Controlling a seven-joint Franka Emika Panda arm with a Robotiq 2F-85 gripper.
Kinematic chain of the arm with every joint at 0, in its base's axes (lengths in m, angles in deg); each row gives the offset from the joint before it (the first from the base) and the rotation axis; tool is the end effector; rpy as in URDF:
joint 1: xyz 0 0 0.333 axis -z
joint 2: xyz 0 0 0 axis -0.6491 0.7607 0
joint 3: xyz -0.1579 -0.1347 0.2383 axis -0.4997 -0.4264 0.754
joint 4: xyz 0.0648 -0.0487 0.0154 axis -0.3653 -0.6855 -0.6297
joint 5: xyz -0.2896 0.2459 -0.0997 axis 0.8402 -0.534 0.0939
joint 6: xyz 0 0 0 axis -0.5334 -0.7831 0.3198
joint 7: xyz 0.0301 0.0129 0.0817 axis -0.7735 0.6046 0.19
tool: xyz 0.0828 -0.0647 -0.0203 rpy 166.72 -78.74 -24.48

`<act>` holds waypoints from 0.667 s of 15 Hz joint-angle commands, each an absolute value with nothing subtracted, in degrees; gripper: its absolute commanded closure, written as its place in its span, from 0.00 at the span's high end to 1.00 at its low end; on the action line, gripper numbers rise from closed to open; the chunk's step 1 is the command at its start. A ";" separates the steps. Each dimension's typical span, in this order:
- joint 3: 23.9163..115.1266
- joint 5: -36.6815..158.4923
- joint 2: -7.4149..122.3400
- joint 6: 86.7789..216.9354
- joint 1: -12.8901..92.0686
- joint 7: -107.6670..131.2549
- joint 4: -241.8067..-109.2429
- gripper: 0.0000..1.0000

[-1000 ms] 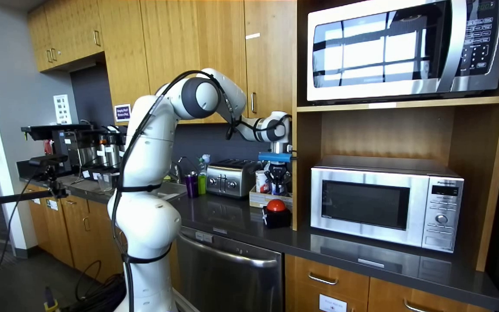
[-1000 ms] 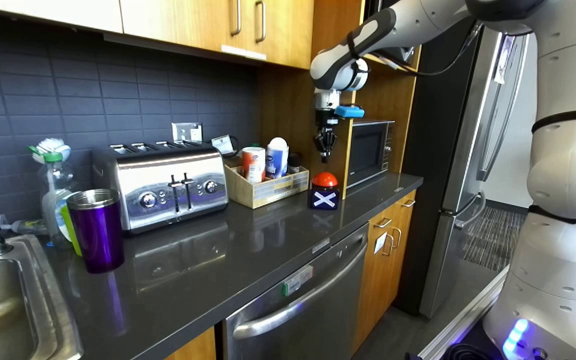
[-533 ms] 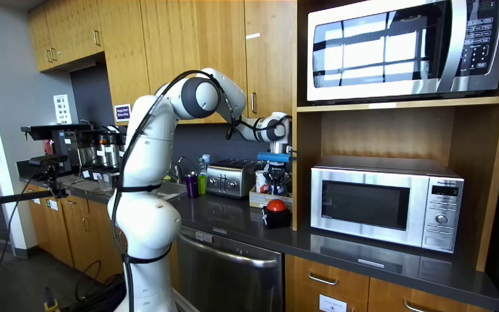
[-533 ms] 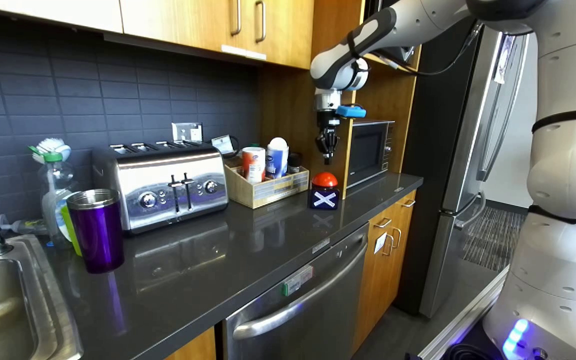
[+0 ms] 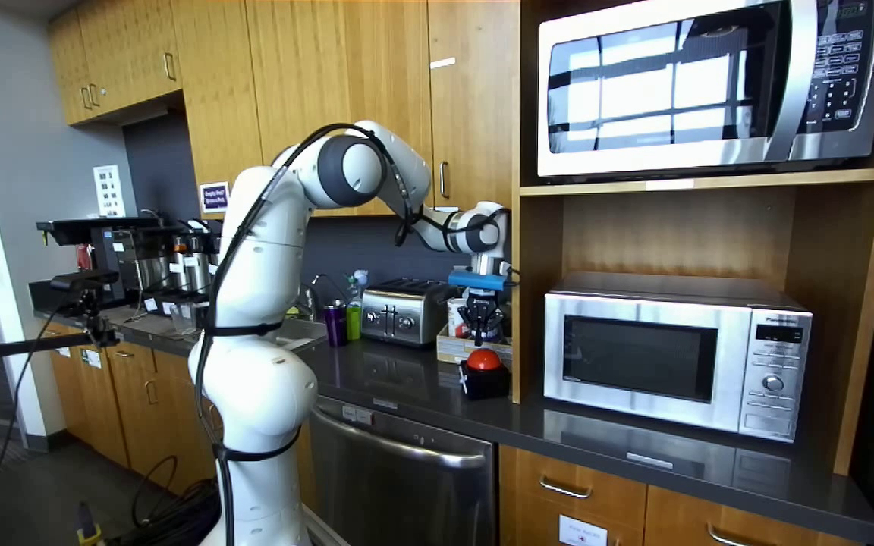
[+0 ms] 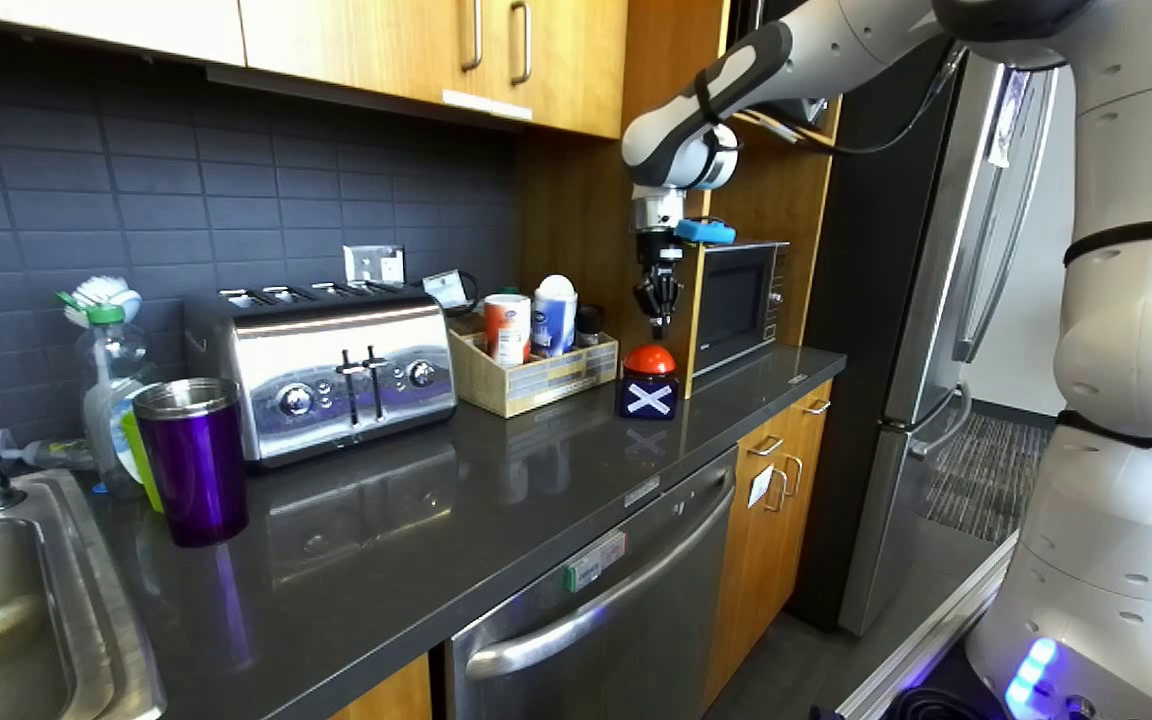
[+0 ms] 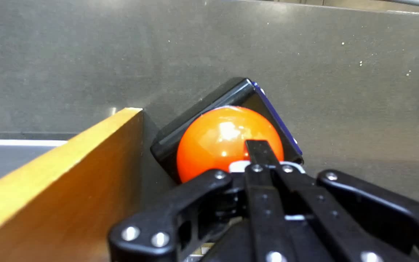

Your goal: Press the orange button.

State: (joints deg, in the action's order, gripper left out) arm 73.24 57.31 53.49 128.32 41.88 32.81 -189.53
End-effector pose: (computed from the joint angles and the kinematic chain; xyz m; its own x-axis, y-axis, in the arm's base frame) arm 0.5970 -0.0162 0.3923 0.9594 0.2511 -0.1287 0.2470 -0.9679 -0.0474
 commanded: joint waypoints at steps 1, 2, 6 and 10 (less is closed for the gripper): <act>73.48 55.80 52.75 128.85 42.62 33.20 -191.90 0.00; 73.47 55.56 52.80 128.95 42.62 33.17 -192.41 0.00; 73.45 54.24 53.44 129.76 42.94 33.81 -194.38 0.00; 73.64 55.13 52.67 128.07 42.37 32.99 -194.26 0.00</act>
